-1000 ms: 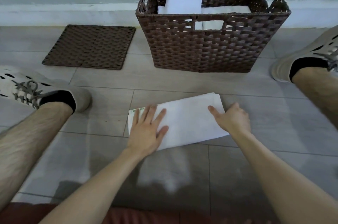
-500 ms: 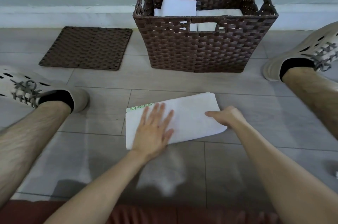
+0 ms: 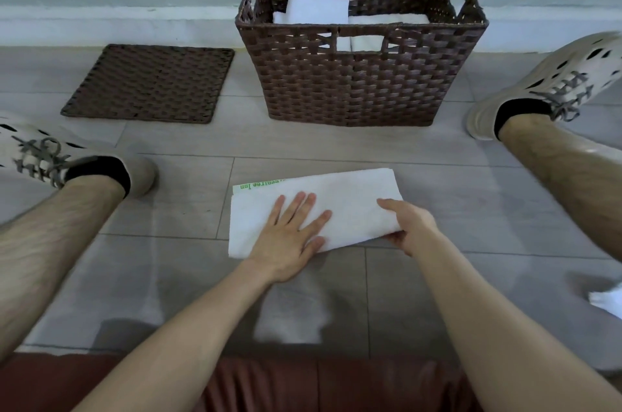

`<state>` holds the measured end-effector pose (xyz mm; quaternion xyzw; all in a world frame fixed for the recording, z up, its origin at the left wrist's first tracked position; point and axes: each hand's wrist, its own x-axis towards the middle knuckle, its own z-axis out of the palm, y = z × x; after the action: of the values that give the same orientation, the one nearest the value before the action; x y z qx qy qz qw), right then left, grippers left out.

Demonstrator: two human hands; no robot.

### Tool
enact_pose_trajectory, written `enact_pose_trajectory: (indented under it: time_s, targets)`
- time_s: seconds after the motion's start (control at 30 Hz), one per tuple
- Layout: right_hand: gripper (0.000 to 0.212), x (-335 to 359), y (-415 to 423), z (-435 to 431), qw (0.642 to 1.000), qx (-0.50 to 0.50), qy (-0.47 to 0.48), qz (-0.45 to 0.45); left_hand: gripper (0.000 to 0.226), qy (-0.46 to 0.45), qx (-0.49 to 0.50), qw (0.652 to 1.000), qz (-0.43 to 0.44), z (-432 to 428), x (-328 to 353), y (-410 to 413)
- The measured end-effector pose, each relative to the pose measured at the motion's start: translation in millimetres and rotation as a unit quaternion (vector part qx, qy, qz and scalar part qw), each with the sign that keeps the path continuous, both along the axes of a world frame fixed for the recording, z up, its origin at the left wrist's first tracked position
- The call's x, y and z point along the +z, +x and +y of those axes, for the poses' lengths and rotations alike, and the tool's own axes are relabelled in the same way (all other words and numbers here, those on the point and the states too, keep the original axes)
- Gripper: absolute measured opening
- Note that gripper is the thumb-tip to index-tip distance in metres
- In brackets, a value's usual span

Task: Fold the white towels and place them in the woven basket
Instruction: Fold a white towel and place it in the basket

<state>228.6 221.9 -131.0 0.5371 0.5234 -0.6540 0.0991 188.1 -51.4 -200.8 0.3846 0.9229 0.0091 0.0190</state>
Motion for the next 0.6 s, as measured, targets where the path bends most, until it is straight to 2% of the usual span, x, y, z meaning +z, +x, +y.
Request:
enact_pose_trajectory:
  time_s: [0.07, 0.13, 0.2, 0.23, 0.27, 0.33, 0.37, 0.4, 0.43, 0.47, 0.5, 0.53, 0.6]
  targets:
    - [0.033, 13, -1, -5, 0.996, 0.011, 0.081, 0.023, 0.048, 0.037, 0.075, 0.996, 0.024, -6, 11, 3]
    - [0.028, 37, -6, -19, 0.979, 0.068, 0.187, 0.053, 0.044, 0.066, 0.119, 0.990, 0.023, -19, 15, 5]
    - [0.023, 65, -13, -49, 0.947, 0.131, 0.279, 0.094, 0.045, 0.128, 0.127, 0.982, -0.052, -29, 17, -3]
    - [0.017, 79, -16, -70, 0.921, 0.169, 0.331, 0.114, 0.044, 0.192, 0.179, 0.955, -0.140, -32, 22, -12]
    - [0.013, 89, -18, -93, 0.890, 0.211, 0.381, 0.136, 0.045, 0.291, 0.265, 0.885, -0.249, -34, 37, -22]
    - [0.018, 95, -19, -140, 0.819, 0.320, 0.441, 0.182, 0.055, 0.474, 0.413, 0.649, -0.428, -46, 66, -42]
    - [0.029, 92, -19, -162, 0.780, 0.406, 0.433, 0.197, 0.066, 0.516, 0.443, 0.554, -0.481, -57, 77, -49]
    - [0.042, 86, -18, -181, 0.738, 0.505, 0.399, 0.202, 0.075, 0.537, 0.448, 0.499, -0.512, -68, 83, -54]
    - [0.052, 77, -15, -196, 0.704, 0.592, 0.343, 0.194, 0.079, 0.542, 0.446, 0.480, -0.526, -79, 84, -56]
    - [0.055, 64, -11, -204, 0.690, 0.632, 0.301, 0.183, 0.074, 0.543, 0.446, 0.482, -0.524, -87, 83, -55]
    - [0.051, 54, -6, -206, 0.709, 0.620, 0.283, 0.180, 0.062, 0.528, 0.459, 0.506, -0.505, -92, 78, -55]
    - [0.042, 41, -3, -201, 0.748, 0.561, 0.301, 0.186, 0.048, 0.499, 0.484, 0.544, -0.470, -96, 68, -54]
    - [0.038, 20, 1, -183, 0.811, 0.398, 0.395, 0.169, 0.032, 0.443, 0.533, 0.604, -0.394, -99, 47, -55]
